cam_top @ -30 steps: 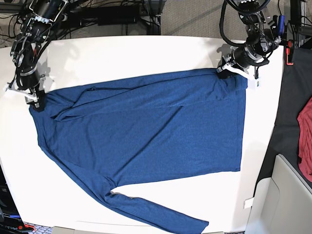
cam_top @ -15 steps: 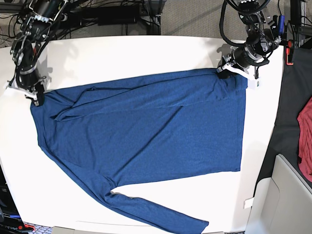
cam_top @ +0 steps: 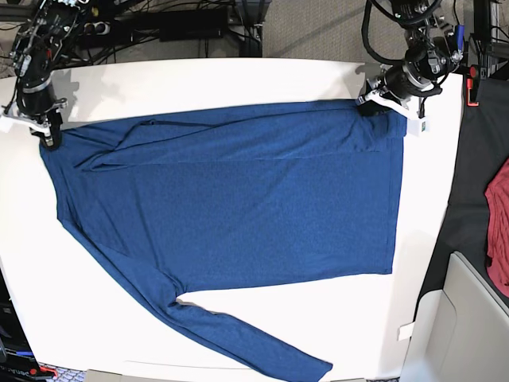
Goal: Fold the T-shirt properly
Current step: 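Pull the shoulder edge with both grippers to flatten the shirt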
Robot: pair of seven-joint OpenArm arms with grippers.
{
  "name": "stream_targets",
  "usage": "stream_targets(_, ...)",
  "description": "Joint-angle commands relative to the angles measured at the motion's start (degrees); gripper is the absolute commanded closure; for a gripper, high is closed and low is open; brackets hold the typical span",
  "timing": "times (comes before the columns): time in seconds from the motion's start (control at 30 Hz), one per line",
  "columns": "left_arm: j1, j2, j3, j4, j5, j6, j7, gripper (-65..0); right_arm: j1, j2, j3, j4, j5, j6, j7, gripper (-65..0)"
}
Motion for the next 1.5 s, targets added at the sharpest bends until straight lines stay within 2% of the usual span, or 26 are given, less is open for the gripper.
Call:
stream_targets(0.0,0.71,-0.64,-0.2,1.92,-0.43,-0.04,-0.04,0.0,-0.83,0.9,0.93,0.89,1.48,0.2,0.79,-2.6)
stream_targets(0.2,3.52,-0.64,-0.2,5.79,-0.43,-0.04,-0.04,0.0,-4.96,0.55,1.46,3.36,4.82,0.2,0.97,-2.6)
stream_targets(0.5,6.78,-0.64,-0.2,6.4,-0.43,-0.04,-0.48,0.0,-9.53,-0.77,1.46,7.84,5.09,0.2,1.23,-2.6)
stream_targets(0.6,7.74,-0.64,-0.28,6.4,-0.43,-0.04,-0.57,0.0,-11.2,-1.64,1.54,8.28,7.02,0.2,1.23,-2.6)
stream_targets(0.87,8.71,-0.73,-0.28,6.58,-0.43,-0.13,-0.66,0.0,-13.49,-1.73,1.63,11.09,7.55,0.2,1.23,-2.6)
stream_targets(1.13,9.68,-3.36,-0.28,7.81,-0.43,-0.13,-0.66,0.0,-16.65,-1.82,6.03,14.52,7.72,0.2,1.05,-2.6)
stream_targets(1.47,9.5,-3.36,-0.02,7.81,-0.43,-0.13,-0.66,0.0,-17.62,-1.91,7.35,14.87,9.66,0.2,1.14,-3.0)
